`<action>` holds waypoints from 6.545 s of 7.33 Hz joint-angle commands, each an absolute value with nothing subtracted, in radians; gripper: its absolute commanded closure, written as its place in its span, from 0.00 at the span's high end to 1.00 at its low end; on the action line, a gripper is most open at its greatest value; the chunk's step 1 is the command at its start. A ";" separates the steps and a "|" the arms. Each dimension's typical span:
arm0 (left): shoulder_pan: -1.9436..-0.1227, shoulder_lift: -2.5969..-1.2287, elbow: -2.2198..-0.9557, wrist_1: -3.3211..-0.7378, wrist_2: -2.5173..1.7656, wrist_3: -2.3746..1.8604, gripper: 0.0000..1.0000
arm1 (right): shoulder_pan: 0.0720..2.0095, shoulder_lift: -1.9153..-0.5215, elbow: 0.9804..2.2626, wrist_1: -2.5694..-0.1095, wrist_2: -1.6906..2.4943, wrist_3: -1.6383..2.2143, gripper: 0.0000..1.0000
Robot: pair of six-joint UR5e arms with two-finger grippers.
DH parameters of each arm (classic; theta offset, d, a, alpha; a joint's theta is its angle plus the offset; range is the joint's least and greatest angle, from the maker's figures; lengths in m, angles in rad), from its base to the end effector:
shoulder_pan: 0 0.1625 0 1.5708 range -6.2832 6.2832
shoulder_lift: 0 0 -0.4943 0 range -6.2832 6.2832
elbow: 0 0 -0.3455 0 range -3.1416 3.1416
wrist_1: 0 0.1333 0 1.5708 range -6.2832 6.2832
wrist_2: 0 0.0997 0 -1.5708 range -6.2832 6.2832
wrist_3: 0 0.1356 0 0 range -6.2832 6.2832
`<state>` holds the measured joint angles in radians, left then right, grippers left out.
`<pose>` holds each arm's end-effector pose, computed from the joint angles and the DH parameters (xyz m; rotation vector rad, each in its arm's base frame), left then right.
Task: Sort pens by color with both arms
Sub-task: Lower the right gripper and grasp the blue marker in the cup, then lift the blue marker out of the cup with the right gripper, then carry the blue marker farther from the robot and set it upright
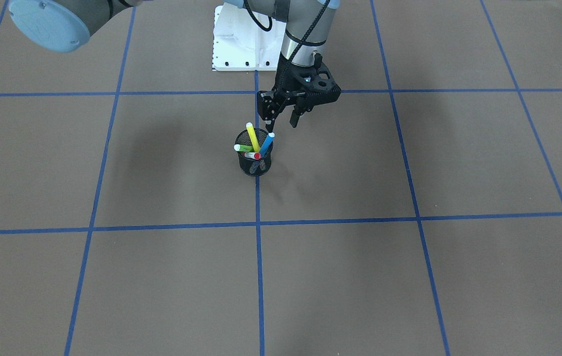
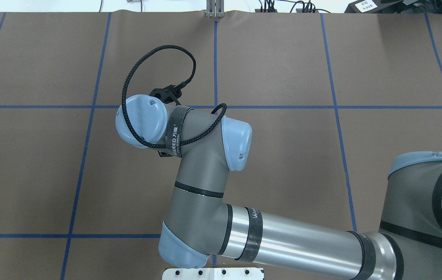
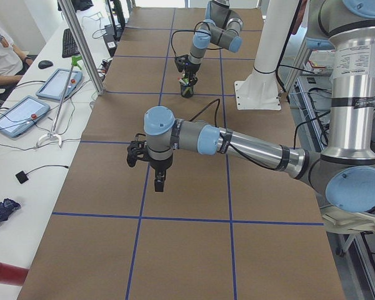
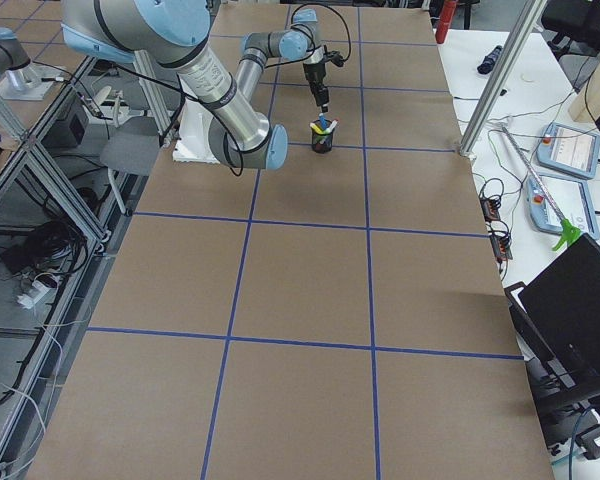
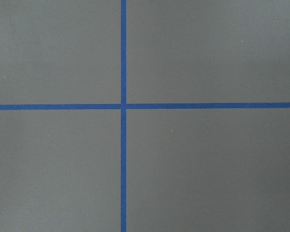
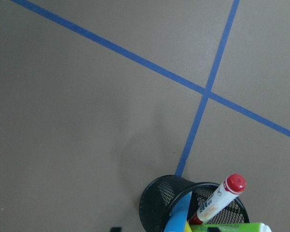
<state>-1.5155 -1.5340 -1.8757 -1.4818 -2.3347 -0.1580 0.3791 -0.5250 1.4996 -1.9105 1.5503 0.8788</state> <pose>-0.0156 -0.4320 0.6435 0.0882 0.7755 -0.0290 -0.6765 -0.4160 0.1744 0.3423 -0.5379 -0.2958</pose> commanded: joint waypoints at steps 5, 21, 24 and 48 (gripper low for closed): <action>-1.516 -1.532 -1.884 -1.480 -2.335 -0.158 1.00 | 0.374 -0.505 1.430 -1.928 1.546 0.873 0.52; -1.516 -1.523 -1.885 -1.482 -2.336 -0.158 1.00 | 0.367 -0.485 1.581 -2.108 1.503 0.874 0.00; -1.516 -1.522 -1.884 -1.480 -2.353 -0.158 1.00 | 0.367 -0.477 1.679 -2.179 1.508 0.887 0.00; -1.513 -1.571 -1.873 -1.476 -2.341 -0.173 1.00 | 0.468 -1.039 1.433 -0.939 0.925 1.042 0.00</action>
